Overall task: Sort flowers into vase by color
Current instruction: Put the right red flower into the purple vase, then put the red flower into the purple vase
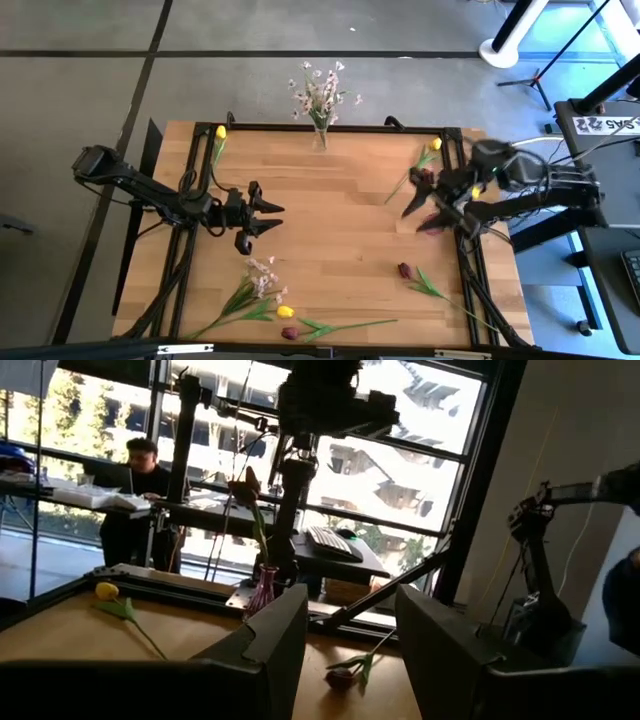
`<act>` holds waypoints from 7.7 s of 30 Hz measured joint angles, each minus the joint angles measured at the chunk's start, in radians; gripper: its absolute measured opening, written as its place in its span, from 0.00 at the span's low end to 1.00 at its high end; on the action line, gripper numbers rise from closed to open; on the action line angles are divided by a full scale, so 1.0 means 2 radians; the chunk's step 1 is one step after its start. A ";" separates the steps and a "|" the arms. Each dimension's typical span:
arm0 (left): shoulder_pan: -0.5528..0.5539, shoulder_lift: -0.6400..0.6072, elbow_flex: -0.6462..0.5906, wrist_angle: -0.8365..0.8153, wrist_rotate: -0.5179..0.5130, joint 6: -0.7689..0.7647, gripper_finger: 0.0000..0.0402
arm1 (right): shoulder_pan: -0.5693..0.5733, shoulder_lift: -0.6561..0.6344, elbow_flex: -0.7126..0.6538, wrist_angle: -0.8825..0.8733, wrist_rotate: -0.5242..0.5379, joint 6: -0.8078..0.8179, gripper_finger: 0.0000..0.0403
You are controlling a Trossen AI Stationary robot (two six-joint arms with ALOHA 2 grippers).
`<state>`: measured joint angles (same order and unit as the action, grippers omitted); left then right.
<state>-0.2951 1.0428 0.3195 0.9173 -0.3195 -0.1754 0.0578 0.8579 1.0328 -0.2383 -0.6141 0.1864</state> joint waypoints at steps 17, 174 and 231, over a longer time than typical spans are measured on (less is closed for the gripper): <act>-0.001 0.000 0.000 -0.008 -0.002 -0.040 0.37 | 0.399 0.215 0.000 -0.062 0.352 0.361 0.48; 0.002 0.004 0.011 0.064 0.030 -0.063 0.37 | 0.223 -0.210 0.163 -0.488 0.534 -0.047 0.64; -0.231 0.367 0.396 -0.489 -0.036 -0.326 0.43 | 0.223 0.033 0.087 -0.135 0.588 -0.189 0.63</act>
<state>-0.7572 1.7761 1.1113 -0.0600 -0.3920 -0.8280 0.5034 0.9237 1.2068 -0.5090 0.5614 -0.1925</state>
